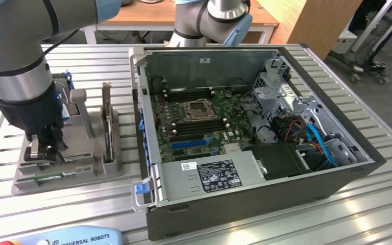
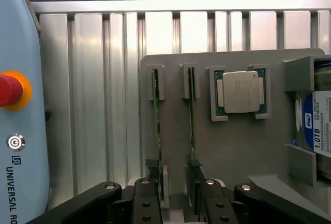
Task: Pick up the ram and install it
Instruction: 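Pick up the ram and move it above insertion slot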
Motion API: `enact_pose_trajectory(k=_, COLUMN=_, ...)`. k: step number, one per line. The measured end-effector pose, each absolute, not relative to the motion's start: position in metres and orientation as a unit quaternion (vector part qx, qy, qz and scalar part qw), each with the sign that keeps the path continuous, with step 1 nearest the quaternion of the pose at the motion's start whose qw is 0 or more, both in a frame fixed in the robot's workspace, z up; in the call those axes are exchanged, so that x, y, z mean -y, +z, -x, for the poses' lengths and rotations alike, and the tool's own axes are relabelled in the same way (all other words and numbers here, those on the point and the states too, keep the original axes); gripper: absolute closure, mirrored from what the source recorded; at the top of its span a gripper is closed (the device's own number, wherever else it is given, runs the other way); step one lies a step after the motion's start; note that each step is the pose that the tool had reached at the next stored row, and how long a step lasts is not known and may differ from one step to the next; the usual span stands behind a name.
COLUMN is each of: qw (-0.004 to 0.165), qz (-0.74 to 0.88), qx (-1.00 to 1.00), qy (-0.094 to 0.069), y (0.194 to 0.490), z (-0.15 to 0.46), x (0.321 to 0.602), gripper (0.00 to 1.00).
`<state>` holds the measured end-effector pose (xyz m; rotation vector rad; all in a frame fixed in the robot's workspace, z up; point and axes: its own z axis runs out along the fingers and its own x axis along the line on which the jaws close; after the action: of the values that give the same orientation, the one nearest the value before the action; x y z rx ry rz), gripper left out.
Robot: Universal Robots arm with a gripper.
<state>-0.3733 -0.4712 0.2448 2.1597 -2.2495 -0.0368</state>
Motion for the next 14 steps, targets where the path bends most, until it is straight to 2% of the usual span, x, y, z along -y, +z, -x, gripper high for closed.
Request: enact_pose_trajectory(k=14, qw=0.011, qz=-0.692, qx=0.721, qy=-0.012, y=0.243, z=0.373, x=0.482, gripper=0.64)
